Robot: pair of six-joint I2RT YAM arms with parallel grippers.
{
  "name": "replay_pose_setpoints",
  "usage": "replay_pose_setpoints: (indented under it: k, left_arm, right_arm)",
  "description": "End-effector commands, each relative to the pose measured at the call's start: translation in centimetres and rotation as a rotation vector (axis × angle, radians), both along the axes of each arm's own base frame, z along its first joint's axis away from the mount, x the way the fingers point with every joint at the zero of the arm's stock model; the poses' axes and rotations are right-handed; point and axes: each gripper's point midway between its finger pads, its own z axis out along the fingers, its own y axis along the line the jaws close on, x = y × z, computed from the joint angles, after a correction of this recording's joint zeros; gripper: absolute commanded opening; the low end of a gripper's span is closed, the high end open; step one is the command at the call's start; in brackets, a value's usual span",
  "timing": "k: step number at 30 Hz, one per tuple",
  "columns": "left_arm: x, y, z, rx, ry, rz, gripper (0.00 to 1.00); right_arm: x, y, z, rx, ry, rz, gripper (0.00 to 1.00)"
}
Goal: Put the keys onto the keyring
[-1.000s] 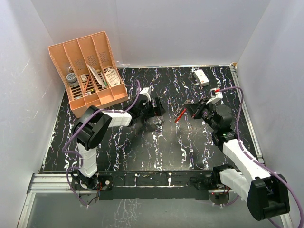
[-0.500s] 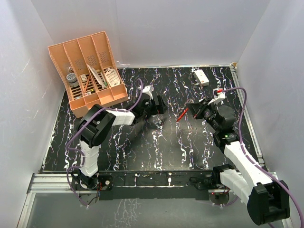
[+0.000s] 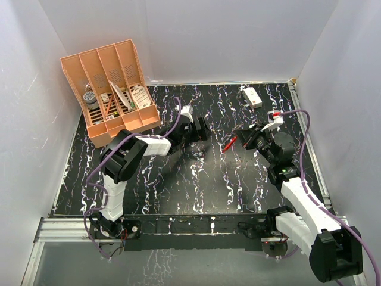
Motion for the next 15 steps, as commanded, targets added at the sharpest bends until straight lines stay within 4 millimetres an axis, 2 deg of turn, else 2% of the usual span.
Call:
replay_pose_setpoints:
  k: [1, 4, 9, 13, 15]
  left_arm:
    - [-0.8, 0.1, 1.0, 0.002, -0.006, -0.004, 0.99]
    - [-1.4, 0.5, 3.6, -0.022, -0.041, -0.009, 0.99]
    - [-2.4, 2.3, 7.5, 0.000, -0.125, -0.001, 0.99]
    - [-1.9, 3.6, 9.1, 0.072, -0.218, -0.035, 0.99]
    - [-1.7, 3.9, 9.1, 0.064, -0.236, -0.090, 0.99]
  right_arm:
    - [0.6, 0.0, 3.4, 0.015, -0.105, 0.001, 0.00]
    - [0.6, 0.1, 3.4, 0.017, -0.106, 0.005, 0.00]
    - [0.7, 0.2, 3.7, 0.016, -0.110, 0.010, 0.00]
    - [0.8, 0.3, 3.9, 0.015, -0.112, 0.016, 0.00]
    - [0.8, 0.3, 4.0, 0.013, -0.112, 0.018, 0.00]
